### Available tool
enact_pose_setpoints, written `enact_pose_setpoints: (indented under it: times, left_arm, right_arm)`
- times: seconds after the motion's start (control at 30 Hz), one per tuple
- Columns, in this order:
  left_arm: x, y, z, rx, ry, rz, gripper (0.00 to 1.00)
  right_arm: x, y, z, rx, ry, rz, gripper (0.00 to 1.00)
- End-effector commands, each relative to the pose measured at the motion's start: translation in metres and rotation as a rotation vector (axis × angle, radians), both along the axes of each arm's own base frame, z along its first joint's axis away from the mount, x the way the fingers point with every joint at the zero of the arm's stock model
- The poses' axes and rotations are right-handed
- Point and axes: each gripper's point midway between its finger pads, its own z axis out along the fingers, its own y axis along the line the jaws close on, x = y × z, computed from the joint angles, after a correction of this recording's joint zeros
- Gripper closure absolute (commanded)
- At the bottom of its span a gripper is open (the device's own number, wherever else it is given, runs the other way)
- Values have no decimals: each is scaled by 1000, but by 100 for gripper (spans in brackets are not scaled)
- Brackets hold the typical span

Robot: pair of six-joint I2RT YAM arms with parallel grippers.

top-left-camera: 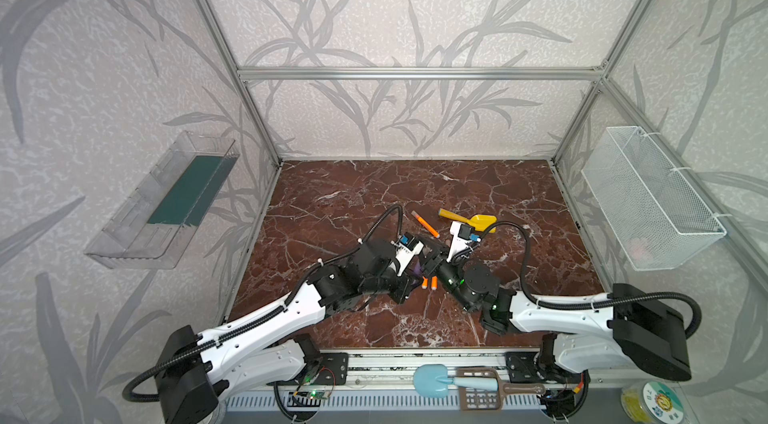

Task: Insert the pens into the pen caps
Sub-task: 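Grasp the capped purple marker with the right gripper from the left gripper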

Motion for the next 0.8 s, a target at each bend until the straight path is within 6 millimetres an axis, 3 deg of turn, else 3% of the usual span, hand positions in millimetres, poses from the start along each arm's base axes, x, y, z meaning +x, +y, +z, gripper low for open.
enact_pose_setpoints:
  times: [0.0,0.07,0.17,0.3,0.5,0.6,0.77]
  left_arm:
    - [81,16,101,-241,-324,343,100]
    - [77,14,84,-207,-312,335,100]
    - [66,6,68,-185,-313,307,100]
    - [45,-11,65,-196,-332,231,100]
    - [23,-32,66,-258,-310,126,100]
    - [14,-38,66,-285,-301,87,100]
    - [8,-42,69,-315,-295,56,100]
  right_arm:
    - [-50,17,-58,-239,99,180,100]
    - [-46,10,-55,-261,89,148,100]
    - [-42,2,-53,-285,89,120,80]
    - [-42,3,-45,-290,50,133,64]
    - [-40,1,-37,-290,16,143,48]
    - [-35,-5,-37,-290,25,132,44]
    - [-28,-5,-43,-277,64,144,45]
